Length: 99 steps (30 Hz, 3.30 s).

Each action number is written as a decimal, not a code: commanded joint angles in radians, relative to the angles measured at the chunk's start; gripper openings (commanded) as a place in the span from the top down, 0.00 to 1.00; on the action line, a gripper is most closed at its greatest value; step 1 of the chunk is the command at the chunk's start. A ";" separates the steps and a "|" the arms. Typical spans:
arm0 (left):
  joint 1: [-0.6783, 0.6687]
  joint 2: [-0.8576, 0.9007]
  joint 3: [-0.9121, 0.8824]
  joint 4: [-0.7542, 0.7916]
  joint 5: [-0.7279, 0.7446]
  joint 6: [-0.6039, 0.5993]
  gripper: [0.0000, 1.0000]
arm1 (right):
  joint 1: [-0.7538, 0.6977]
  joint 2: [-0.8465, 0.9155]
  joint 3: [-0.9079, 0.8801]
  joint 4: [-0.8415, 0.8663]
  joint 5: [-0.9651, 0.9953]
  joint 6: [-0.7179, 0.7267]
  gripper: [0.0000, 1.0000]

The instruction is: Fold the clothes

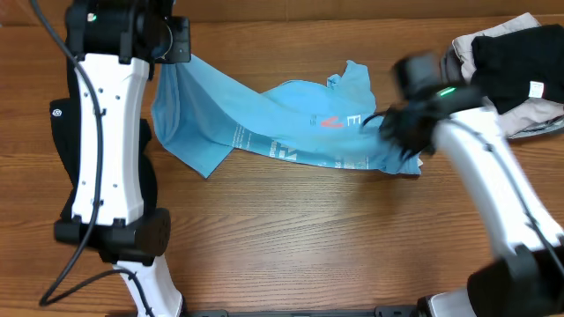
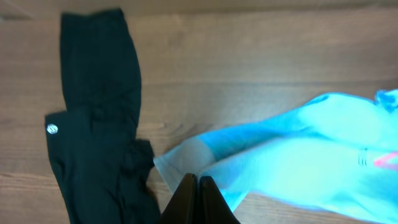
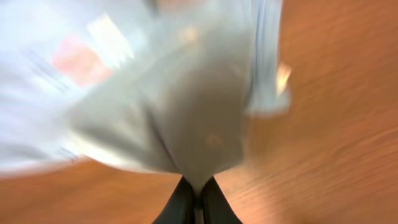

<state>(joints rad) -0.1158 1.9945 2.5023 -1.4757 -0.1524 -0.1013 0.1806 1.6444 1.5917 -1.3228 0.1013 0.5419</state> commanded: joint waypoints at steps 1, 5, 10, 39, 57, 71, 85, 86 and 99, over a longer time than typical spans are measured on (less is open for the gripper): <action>0.006 -0.164 0.048 0.027 0.005 0.012 0.96 | -0.072 -0.069 0.296 -0.118 0.010 -0.130 0.96; 0.006 -0.272 0.048 0.075 0.003 0.011 0.96 | -0.154 -0.069 0.614 -0.277 0.009 -0.158 0.96; 0.006 -0.386 0.048 0.111 0.004 0.011 0.96 | -0.241 -0.090 0.875 -0.370 -0.070 -0.204 0.96; 0.006 -0.866 0.048 0.192 -0.192 0.013 0.96 | -0.343 -0.566 1.304 -0.366 0.153 -0.207 0.96; 0.006 -0.517 -0.014 0.074 -0.364 0.007 0.96 | -0.305 -0.435 0.653 -0.102 -0.022 -0.281 0.96; 0.089 0.034 -0.014 0.170 -0.311 -0.024 0.96 | -0.304 0.240 0.613 0.103 -0.184 -0.364 0.96; 0.109 0.397 -0.014 0.568 -0.186 -0.022 0.96 | -0.266 0.575 0.613 0.556 -0.227 -0.367 0.96; 0.109 0.406 -0.014 0.586 -0.185 -0.022 0.96 | -0.266 0.581 0.613 0.563 -0.227 -0.367 0.96; 0.119 0.397 -0.013 0.327 -0.112 0.004 0.96 | -0.276 0.494 0.616 0.163 -0.227 -0.301 0.96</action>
<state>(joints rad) -0.0151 2.4088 2.4802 -1.0981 -0.2928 -0.1020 -0.0795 2.2204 2.1960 -1.0893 -0.1261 0.2070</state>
